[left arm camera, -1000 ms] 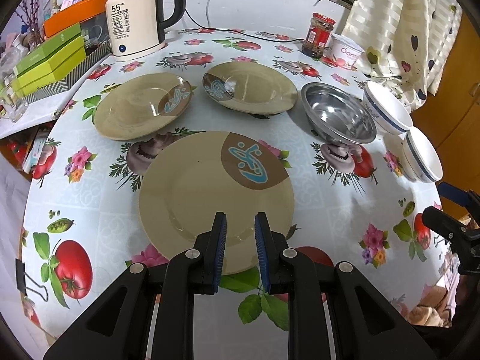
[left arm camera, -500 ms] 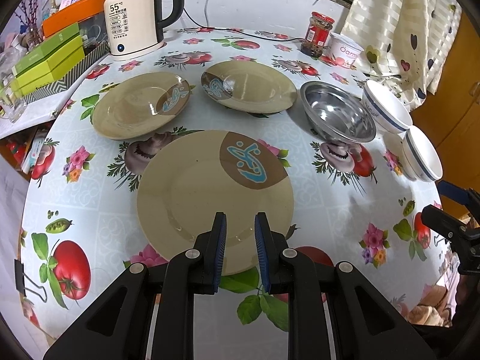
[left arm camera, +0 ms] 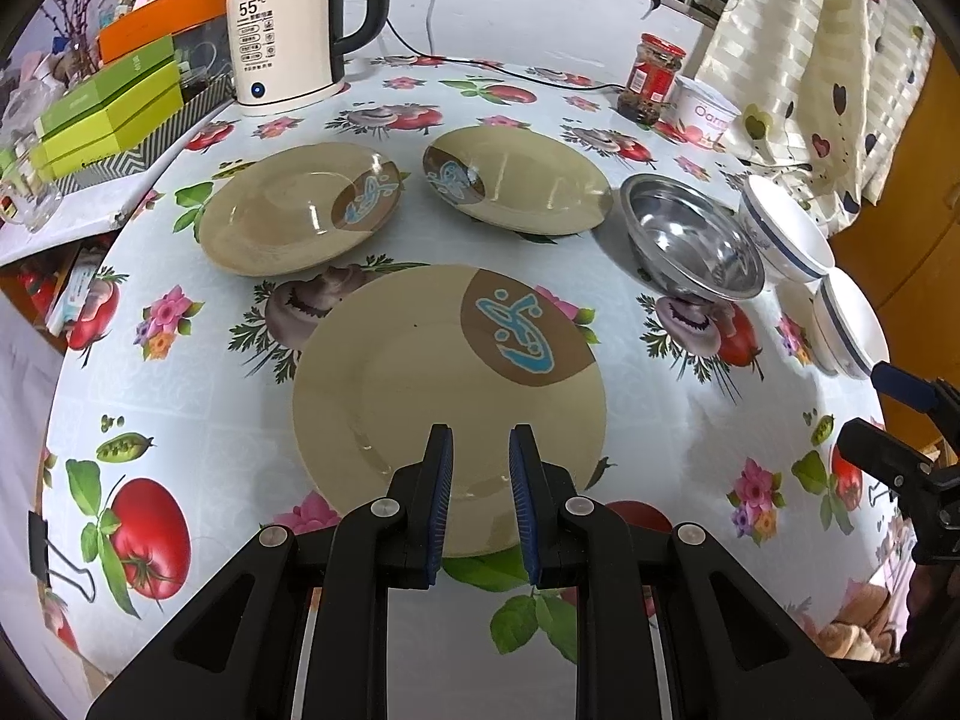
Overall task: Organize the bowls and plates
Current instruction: 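Move the left tool toward the rim of the large beige plate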
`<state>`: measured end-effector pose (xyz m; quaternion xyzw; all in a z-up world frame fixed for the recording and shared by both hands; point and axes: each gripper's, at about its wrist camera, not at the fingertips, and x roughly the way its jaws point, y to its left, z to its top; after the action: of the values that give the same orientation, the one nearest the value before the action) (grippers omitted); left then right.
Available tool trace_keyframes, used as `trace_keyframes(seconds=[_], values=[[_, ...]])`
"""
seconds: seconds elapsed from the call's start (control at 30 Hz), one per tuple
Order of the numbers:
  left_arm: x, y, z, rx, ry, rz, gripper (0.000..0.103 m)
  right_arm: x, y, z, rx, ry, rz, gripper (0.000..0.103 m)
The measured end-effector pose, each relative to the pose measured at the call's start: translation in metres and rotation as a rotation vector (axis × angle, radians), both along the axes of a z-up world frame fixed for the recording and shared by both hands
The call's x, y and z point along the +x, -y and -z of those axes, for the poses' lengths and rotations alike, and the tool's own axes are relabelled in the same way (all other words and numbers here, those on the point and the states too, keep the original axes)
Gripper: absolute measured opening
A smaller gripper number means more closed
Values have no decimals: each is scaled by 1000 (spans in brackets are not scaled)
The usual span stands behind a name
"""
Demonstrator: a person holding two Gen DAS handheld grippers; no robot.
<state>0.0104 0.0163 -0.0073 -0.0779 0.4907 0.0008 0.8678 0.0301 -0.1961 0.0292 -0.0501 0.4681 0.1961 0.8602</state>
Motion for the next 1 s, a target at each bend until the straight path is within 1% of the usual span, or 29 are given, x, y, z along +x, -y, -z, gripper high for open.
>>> trace_keyframes(seconds=[0.47,0.67,0.87,0.93,1.0], values=[[3,-29,0,-19,11,-77,20,17,-37,-6,-6,26,-83,103],[5,-44,2,-44,15,-103,20,26,-60,-10,-7,32,-132,103],[7,-57,3,-45,18,-137,20,35,-88,-13,8,36,-189,103],[7,-63,3,-48,20,-149,20,37,-98,-12,12,34,-214,101],[8,-70,4,-66,21,-161,20,39,-107,-12,12,33,-236,100]])
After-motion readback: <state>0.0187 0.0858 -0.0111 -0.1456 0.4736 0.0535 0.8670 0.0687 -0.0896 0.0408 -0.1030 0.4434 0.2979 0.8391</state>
